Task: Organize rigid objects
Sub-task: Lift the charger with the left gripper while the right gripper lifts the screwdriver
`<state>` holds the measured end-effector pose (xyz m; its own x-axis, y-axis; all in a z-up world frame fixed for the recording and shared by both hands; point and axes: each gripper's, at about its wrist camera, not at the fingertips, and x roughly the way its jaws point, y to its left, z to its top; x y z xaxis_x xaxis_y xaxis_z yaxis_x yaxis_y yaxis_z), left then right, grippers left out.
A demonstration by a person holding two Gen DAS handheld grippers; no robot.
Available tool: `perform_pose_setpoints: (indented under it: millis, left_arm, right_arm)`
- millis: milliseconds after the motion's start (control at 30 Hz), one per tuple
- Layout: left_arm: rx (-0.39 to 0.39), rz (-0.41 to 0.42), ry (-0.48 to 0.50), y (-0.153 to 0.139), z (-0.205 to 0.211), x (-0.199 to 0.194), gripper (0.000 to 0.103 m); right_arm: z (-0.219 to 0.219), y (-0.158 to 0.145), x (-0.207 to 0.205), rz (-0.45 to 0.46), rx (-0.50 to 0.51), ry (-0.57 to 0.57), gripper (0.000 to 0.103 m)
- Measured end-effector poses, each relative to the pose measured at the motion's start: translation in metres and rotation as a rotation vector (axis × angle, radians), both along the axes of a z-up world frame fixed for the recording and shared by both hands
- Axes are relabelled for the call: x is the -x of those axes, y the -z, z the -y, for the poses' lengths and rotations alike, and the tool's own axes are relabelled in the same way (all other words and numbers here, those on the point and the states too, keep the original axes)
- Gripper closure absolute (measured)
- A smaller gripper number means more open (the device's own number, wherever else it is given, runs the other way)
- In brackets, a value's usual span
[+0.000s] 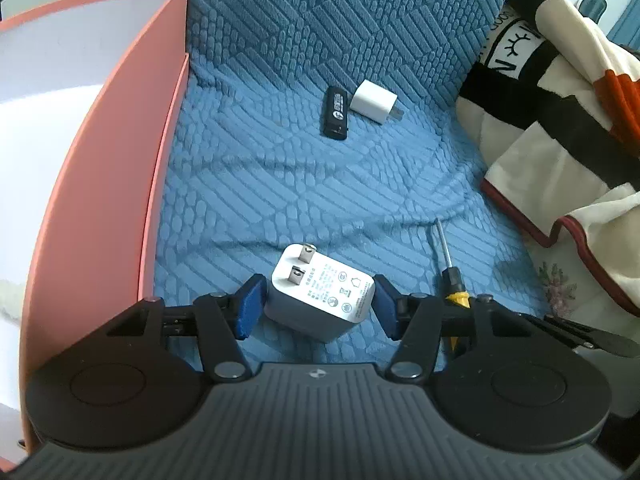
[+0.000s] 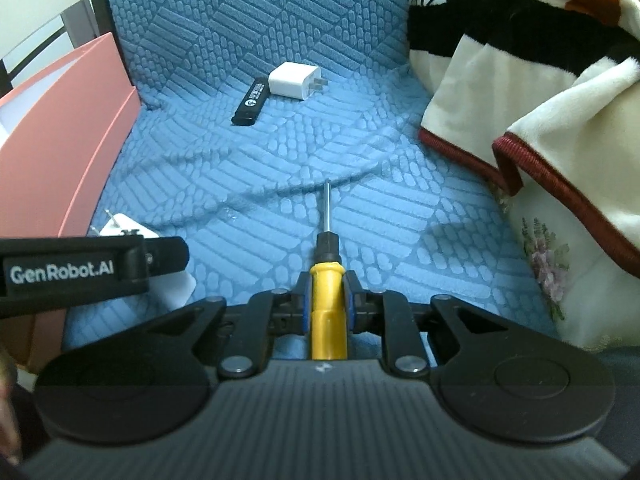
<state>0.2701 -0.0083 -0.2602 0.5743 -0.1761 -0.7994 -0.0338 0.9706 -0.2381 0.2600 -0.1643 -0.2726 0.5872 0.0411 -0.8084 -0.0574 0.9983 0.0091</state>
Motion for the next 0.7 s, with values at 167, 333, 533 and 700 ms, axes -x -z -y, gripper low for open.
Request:
perform_pose_setpoints:
  millis: [167,333,533,700]
  left_arm:
    - [0.019,0.010,-0.016,-0.006,-0.005,0.002,0.043]
    - [0.006,0.023,-0.024,-0.021,-0.007,0.007,0.044]
    - [0.055,0.047,-0.037,-0.046,-0.015,0.020,0.044]
    - [0.072,0.064,-0.045,-0.061,-0.015,0.033,0.044]
  right_arm:
    - [0.001,-0.005,-0.002,-0.002,-0.032,-0.009,0.083]
    - [0.003,-0.018,0.000,0.012,-0.059,-0.023,0.083]
    - [0.008,-0.036,0.000,-0.005,-0.108,-0.059,0.083]
    - [0.004,-0.051,0.005,0.002,-0.121,-0.095,0.083]
